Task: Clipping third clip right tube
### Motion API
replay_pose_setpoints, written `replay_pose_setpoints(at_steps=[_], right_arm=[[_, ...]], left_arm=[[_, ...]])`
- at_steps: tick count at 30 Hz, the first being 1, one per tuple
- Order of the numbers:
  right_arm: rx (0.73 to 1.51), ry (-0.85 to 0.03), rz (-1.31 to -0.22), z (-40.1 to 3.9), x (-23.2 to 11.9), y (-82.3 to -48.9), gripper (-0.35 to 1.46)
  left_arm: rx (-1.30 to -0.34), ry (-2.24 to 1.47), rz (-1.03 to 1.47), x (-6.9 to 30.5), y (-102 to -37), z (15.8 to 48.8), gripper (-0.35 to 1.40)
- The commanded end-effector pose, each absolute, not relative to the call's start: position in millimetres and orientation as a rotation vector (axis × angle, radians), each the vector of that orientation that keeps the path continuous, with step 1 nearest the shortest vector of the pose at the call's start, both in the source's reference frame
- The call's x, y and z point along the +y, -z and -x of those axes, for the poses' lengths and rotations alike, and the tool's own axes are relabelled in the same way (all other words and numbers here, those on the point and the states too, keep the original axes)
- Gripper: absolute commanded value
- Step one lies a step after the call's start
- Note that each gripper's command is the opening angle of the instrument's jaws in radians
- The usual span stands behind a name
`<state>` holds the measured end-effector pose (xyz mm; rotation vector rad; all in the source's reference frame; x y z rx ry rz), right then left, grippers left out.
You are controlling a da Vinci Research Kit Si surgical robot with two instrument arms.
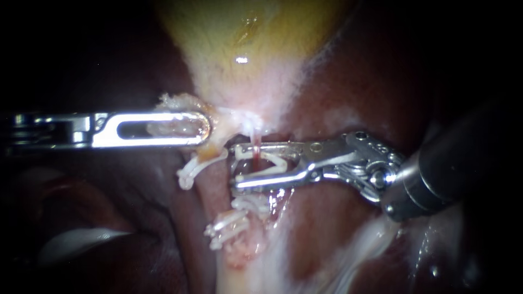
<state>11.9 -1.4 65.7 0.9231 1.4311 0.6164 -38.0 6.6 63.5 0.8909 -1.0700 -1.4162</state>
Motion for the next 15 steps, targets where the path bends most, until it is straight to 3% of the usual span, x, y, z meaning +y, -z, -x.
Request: replay_pose_setpoints(at_steps=[1, 9, 12, 15], right_arm=[[1.431, -0.612, -0.927, -11.9, -1.5, -65.6, 0.45], [1.424, -0.625, -0.942, -11.8, -1.3, -65.8, 0.36], [1.418, -0.641, -0.945, -11.4, -1.0, -65.7, 0.18], [1.411, -0.660, -0.947, -10.8, -0.6, -65.7, -0.14]], left_arm=[[-1.070, 1.416, -0.891, 6.6, -63.5, 38.0, -0.35], [-1.070, 1.416, -0.891, 6.6, -63.5, 38.1, -0.35], [-1.071, 1.416, -0.890, 6.5, -63.6, 38.1, -0.35], [-1.071, 1.416, -0.890, 6.5, -63.6, 38.0, -0.35]])
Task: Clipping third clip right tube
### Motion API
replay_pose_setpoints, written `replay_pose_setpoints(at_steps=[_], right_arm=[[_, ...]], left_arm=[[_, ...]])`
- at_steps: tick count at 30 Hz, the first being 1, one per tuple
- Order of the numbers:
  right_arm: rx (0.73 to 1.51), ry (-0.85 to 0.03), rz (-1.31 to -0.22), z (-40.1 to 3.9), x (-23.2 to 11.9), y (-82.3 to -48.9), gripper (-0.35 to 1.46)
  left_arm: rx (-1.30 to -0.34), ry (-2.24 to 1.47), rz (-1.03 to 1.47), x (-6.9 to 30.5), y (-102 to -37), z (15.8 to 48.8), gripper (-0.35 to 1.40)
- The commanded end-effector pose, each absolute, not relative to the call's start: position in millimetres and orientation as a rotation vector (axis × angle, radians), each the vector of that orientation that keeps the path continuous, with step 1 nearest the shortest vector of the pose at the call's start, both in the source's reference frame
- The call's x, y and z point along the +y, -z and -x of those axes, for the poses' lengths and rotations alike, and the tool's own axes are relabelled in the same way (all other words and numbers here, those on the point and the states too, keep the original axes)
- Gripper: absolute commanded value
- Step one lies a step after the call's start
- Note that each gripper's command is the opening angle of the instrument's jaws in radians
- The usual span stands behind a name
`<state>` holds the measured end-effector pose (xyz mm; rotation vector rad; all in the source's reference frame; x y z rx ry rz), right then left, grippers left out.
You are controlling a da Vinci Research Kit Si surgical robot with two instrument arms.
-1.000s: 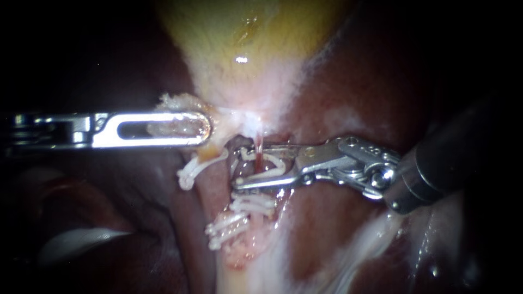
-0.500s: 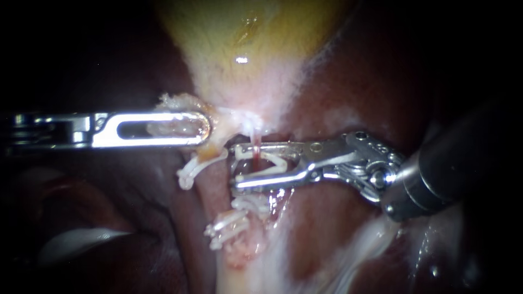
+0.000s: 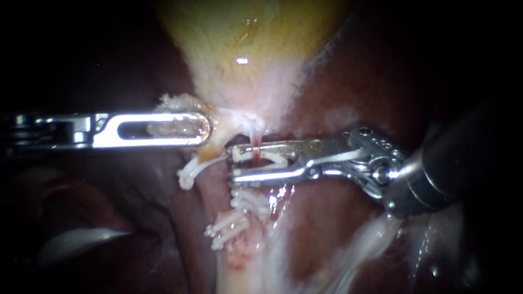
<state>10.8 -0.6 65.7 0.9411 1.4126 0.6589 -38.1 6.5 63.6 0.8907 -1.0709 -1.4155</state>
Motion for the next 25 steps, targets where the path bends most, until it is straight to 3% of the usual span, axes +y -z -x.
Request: replay_pose_setpoints(at_steps=[1, 2, 9, 25], right_arm=[[1.406, -0.669, -0.956, -10.6, -0.5, -65.7, -0.28], [1.404, -0.674, -0.961, -10.5, -0.4, -65.7, -0.35], [1.327, -0.686, -0.919, -9.9, -0.2, -66.0, -0.35], [1.327, -0.686, -0.919, -9.8, -0.2, -66.0, -0.35]], left_arm=[[-1.071, 1.416, -0.890, 6.5, -63.6, 38.0, -0.35], [-1.071, 1.416, -0.890, 6.5, -63.6, 38.0, -0.35], [-1.071, 1.416, -0.890, 6.5, -63.6, 38.0, -0.35], [-1.071, 1.415, -0.891, 6.5, -63.6, 38.0, -0.35]])
